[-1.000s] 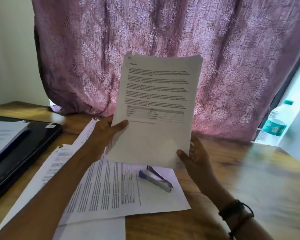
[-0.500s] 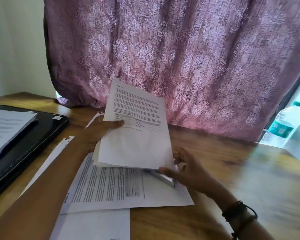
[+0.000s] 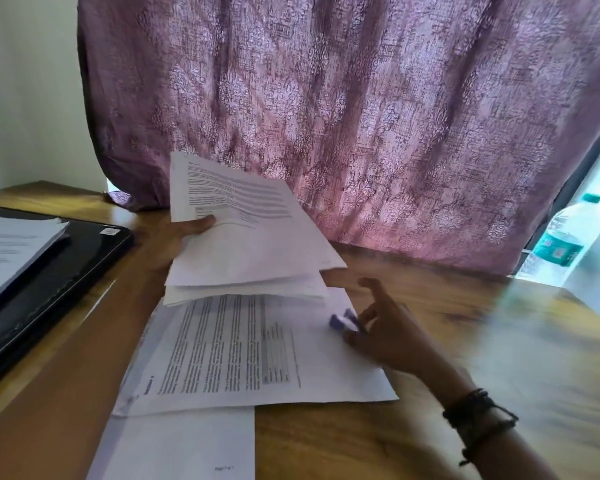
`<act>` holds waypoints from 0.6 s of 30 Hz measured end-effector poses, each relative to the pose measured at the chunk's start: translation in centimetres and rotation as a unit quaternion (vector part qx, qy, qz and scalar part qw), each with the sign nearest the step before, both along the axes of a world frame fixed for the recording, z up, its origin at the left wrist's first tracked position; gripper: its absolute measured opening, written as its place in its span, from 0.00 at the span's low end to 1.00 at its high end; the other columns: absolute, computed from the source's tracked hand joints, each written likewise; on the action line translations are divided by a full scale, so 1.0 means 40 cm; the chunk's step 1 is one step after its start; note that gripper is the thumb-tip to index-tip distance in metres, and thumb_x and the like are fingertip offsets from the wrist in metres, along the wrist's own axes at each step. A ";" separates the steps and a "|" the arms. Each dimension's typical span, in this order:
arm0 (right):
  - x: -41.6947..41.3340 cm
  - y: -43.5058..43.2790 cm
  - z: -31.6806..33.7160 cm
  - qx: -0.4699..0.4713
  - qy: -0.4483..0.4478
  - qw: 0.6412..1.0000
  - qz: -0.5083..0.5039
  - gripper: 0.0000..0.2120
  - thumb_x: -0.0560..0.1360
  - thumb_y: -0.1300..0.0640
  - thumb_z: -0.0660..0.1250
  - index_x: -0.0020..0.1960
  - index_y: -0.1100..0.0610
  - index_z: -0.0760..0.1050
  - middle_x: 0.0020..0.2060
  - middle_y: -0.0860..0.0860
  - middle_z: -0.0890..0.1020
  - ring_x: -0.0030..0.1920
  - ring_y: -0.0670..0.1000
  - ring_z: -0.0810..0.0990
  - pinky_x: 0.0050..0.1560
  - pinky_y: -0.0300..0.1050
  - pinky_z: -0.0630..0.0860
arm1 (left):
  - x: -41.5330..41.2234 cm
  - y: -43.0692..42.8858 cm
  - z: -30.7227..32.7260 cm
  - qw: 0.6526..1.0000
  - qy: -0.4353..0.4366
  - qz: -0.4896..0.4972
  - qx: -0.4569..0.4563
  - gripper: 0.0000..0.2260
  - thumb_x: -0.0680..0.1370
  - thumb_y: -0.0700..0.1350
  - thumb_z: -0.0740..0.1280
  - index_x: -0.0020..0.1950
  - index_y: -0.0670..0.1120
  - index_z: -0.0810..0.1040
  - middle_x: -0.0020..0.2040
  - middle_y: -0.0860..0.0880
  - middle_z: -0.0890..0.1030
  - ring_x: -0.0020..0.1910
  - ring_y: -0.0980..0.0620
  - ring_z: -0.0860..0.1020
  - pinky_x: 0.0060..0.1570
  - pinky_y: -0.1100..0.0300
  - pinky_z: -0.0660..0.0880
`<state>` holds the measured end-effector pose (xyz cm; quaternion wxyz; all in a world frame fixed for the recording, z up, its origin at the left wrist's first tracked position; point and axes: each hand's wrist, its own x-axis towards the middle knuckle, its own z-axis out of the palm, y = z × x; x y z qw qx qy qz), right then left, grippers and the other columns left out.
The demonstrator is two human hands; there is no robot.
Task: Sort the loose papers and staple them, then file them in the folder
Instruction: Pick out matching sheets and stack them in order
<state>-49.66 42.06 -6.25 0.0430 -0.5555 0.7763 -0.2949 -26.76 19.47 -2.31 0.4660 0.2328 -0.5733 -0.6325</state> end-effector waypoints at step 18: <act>-0.012 -0.112 0.027 0.072 0.032 0.991 0.107 0.32 0.72 0.44 0.72 0.72 0.50 0.66 0.69 0.48 0.72 0.66 0.48 0.71 0.67 0.45 0.69 | 0.008 -0.038 -0.008 0.999 0.042 -0.027 -0.001 0.10 0.79 0.37 0.60 0.55 0.50 0.76 0.39 0.57 0.85 0.37 0.60 0.83 0.34 0.68 0.78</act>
